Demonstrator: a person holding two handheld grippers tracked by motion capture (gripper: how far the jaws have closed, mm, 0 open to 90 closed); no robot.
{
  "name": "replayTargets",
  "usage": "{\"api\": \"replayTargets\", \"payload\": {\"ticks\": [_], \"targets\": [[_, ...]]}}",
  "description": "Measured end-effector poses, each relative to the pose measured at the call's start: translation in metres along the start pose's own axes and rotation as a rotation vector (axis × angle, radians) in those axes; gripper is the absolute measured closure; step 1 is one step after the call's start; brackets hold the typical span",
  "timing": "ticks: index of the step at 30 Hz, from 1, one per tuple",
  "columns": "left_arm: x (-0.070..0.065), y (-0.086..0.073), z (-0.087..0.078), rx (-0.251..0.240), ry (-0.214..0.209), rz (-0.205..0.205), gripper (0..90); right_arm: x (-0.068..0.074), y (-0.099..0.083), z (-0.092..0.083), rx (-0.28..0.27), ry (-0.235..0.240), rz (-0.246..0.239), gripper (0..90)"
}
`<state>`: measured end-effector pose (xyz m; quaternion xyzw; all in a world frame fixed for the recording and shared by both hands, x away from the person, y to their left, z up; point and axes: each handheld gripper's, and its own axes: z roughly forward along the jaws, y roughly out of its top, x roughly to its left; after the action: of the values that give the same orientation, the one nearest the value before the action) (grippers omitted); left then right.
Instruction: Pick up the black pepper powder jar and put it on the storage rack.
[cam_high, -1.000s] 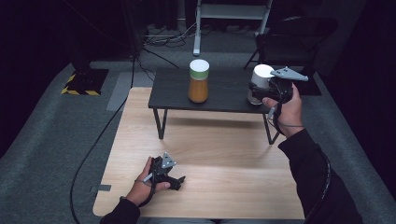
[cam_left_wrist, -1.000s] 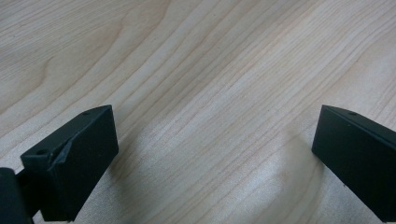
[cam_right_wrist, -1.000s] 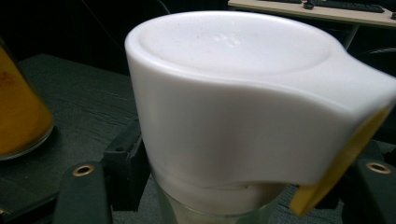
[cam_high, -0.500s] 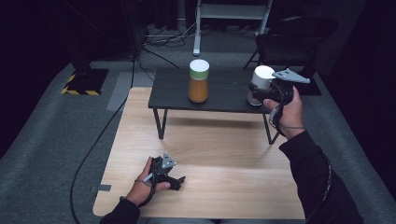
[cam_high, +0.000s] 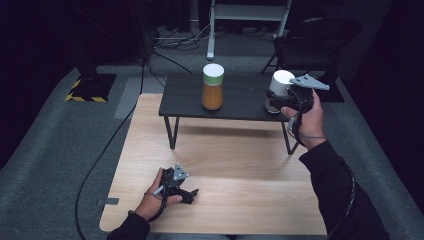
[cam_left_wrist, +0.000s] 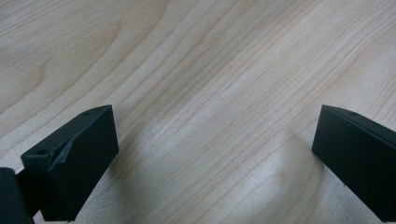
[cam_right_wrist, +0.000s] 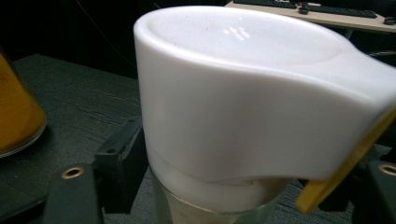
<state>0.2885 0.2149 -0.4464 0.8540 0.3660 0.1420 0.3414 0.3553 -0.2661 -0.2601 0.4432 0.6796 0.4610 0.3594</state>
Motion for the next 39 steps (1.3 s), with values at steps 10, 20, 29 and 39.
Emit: {"api": "replayTargets", "payload": {"ticks": [10, 20, 29, 39], "targets": [[0.0, 0.0, 0.0, 0.0, 0.0, 0.0, 0.4, 0.002, 0.002, -0.001, 0.015, -0.007, -0.028, 9.7], [0.0, 0.0, 0.0, 0.0, 0.001, 0.0, 0.4, 0.004, 0.002, -0.006, 0.015, -0.007, -0.062, 4.4], [0.0, 0.0, 0.0, 0.0, 0.001, 0.0, 0.4, 0.012, -0.01, -0.017, -0.014, -0.042, -0.103, 4.1], [0.0, 0.0, 0.0, 0.001, 0.001, -0.002, 0.4, 0.019, -0.03, -0.032, -0.065, -0.055, -0.159, 3.9]]}}
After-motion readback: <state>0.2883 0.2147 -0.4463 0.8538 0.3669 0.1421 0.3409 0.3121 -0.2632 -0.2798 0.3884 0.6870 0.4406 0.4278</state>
